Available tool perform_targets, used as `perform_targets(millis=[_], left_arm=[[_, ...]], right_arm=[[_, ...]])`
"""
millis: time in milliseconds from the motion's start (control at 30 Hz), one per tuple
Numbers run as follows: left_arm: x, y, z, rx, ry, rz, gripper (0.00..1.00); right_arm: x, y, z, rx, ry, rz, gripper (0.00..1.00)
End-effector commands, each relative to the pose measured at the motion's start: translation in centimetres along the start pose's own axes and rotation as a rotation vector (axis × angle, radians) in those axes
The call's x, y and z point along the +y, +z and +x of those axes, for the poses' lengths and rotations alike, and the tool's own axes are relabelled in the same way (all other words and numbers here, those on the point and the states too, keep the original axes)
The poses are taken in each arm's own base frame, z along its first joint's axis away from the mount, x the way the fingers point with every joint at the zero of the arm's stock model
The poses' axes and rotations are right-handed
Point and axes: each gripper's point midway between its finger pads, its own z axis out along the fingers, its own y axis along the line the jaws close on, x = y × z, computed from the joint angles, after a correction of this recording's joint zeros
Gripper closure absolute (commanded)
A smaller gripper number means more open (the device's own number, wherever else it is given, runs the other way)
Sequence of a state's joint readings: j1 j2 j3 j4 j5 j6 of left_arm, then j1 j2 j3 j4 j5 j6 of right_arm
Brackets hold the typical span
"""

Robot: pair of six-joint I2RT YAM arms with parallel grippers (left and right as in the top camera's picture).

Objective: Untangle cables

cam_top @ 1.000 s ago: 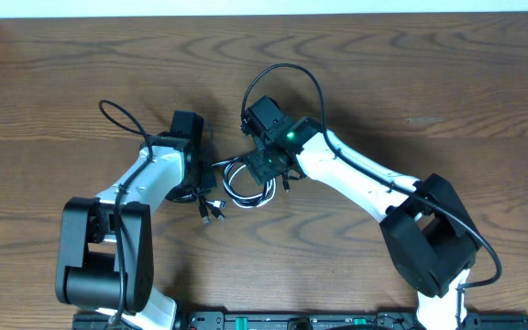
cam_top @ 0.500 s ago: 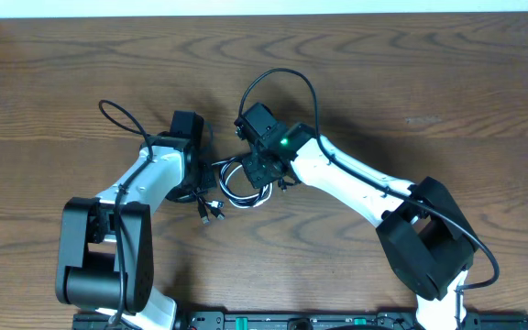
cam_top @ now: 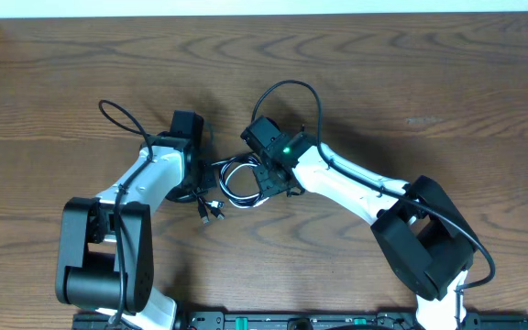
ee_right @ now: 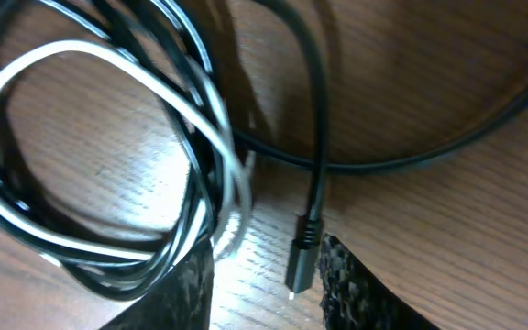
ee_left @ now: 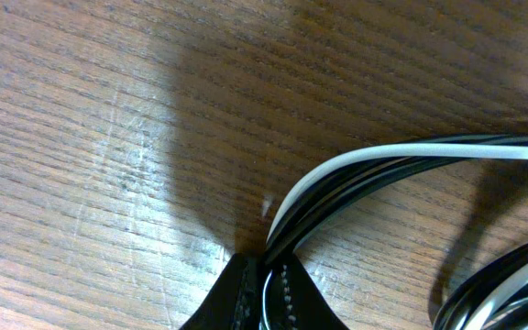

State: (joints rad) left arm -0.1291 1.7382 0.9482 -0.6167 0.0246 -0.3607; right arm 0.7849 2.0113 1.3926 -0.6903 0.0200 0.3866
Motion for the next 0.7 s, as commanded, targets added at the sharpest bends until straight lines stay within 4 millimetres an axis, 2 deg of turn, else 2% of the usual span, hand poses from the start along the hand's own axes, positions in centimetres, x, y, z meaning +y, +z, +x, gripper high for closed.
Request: perform_targets(millis=[0,200,400,500,667], left_arm=[[0.1,-0.2,-0.2,-0.010,0.008,-0.002,0.91],[0.1,-0.2,-0.2,-0.010,0.008,-0.001,0.91],[0.1,-0.2,-0.2,-0.011,0.008,-0.002,0.91],[0.1,-0.2,-0.2,-0.010,0.008,-0.001,0.90],[0.1,-0.2,-0.2,-0.011,0.008,-0.002,0.90]], right_arm=[[-0.5,-0.6,-0.3,-0.032,0.016,0.039,0.67],[-1.3,-0.3,-0.4,-0.045,0.021,0.089,0.64],[-0.3,-0.2,-0.1,-0.027,0.039,0.030,0.58],[0.2,-0.2,0.3,-0.003,0.038,0.002,0.58],[-0.2,0.1,1.3,0.025,0.037,0.015,0.62]])
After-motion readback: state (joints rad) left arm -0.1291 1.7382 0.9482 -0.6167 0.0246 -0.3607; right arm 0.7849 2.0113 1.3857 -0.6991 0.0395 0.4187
